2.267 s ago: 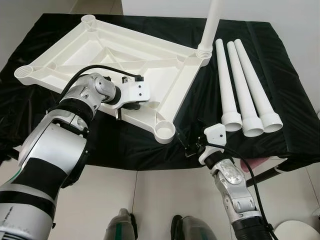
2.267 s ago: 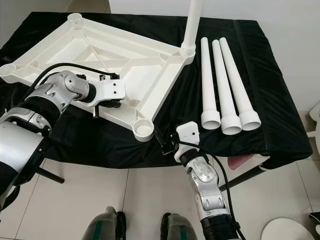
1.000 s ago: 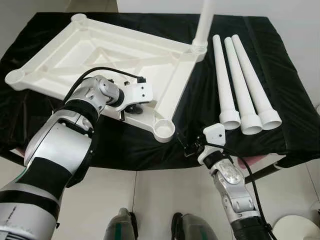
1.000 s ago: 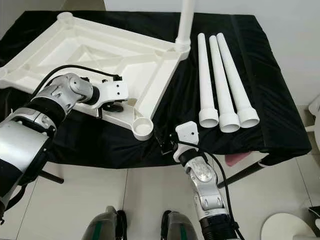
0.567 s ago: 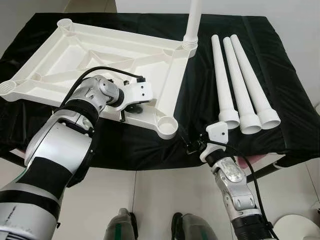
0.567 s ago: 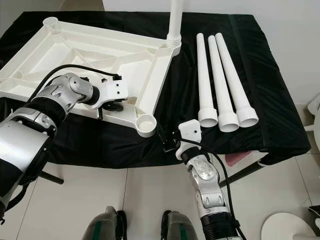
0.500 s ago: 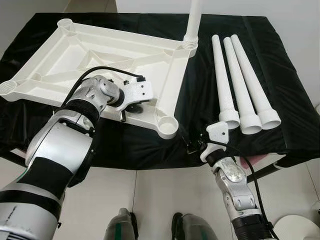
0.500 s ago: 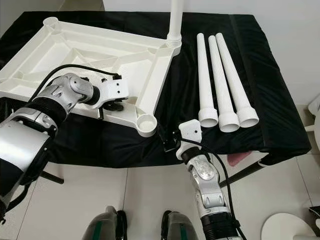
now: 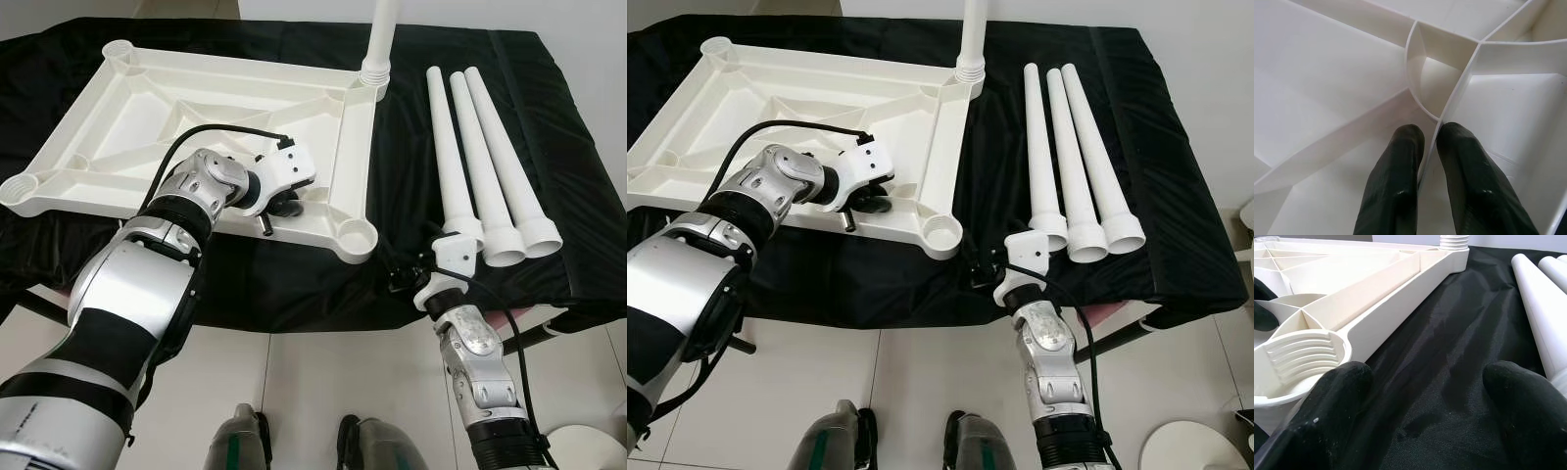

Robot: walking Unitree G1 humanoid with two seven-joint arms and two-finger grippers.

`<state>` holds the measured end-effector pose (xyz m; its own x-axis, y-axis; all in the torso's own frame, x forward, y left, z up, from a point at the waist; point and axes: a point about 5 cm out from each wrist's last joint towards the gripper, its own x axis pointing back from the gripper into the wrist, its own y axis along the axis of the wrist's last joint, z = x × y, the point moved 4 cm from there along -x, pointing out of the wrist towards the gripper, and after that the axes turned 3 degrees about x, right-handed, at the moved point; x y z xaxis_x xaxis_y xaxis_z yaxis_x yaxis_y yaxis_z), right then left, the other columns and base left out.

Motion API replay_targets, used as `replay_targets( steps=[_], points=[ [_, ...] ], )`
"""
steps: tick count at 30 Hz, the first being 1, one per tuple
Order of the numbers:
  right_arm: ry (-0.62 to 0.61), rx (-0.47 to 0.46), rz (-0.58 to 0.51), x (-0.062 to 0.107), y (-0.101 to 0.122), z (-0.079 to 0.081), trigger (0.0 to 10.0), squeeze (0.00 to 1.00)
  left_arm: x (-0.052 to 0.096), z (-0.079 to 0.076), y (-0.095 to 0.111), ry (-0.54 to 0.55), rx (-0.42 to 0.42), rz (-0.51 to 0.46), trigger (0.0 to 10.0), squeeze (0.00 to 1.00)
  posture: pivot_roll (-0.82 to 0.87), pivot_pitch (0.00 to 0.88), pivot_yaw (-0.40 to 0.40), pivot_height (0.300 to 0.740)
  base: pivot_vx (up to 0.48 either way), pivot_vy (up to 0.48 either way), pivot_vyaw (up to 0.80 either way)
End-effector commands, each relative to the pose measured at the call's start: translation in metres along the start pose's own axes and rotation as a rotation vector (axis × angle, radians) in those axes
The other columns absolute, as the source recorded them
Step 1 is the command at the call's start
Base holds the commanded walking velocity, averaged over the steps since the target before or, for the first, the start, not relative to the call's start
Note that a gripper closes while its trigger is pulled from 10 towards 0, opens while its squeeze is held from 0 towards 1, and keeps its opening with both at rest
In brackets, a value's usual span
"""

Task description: Building children table

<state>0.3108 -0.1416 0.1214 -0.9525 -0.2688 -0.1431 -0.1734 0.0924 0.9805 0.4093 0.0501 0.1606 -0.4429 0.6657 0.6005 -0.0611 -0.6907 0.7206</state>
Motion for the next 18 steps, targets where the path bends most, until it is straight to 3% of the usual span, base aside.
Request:
replay_targets(
  steps=[1, 2, 11, 12, 13, 18],
  points=[
    [0.207, -0.034, 0.02, -0.005, -0.006, 0.053, 10.0, 0.0, -0.009, 0.002, 0.075, 0.1, -0.018, -0.279, 2.4, 0.0, -0.02, 0.111, 0.044, 0.74, 0.0, 0.0, 0.0],
    [0.21, -0.032, 0.019, -0.005, -0.006, 0.054, 10.0, 0.0, -0.011, -0.004, 0.079, 0.058, -0.028, -0.297, 10.0, 1.0, -0.02, 0.108, 0.044, 0.74, 0.0, 0.0, 0.0],
    [0.209, -0.03, 0.019, -0.005, -0.006, 0.054, 10.0, 0.0, -0.012, -0.01, 0.076, 0.009, -0.07, -0.285, 10.0, 1.0, -0.02, 0.105, 0.045, 0.74, 0.0, 0.0, 0.0],
    [0.211, -0.029, 0.018, -0.005, -0.006, 0.054, 10.0, 0.0, -0.008, -0.012, 0.074, -0.028, -0.126, -0.277, 10.0, 0.0, -0.02, 0.105, 0.045, 0.74, 0.0, 0.0, 0.0],
    [0.213, -0.03, 0.017, -0.006, -0.006, 0.055, 10.0, 0.0, -0.005, -0.014, 0.073, -0.061, -0.182, -0.27, 10.0, 0.0, -0.01, 0.101, 0.042, 0.74, 0.0, 0.0, 0.0],
    [0.221, -0.03, 0.013, -0.008, -0.006, 0.056, 10.0, 0.0, 0.009, -0.008, 0.074, -0.077, -0.265, -0.272, 10.0, 0.0, -0.01, 0.089, 0.036, 0.74, 0.0, 0.0, 0.0]
  ],
)
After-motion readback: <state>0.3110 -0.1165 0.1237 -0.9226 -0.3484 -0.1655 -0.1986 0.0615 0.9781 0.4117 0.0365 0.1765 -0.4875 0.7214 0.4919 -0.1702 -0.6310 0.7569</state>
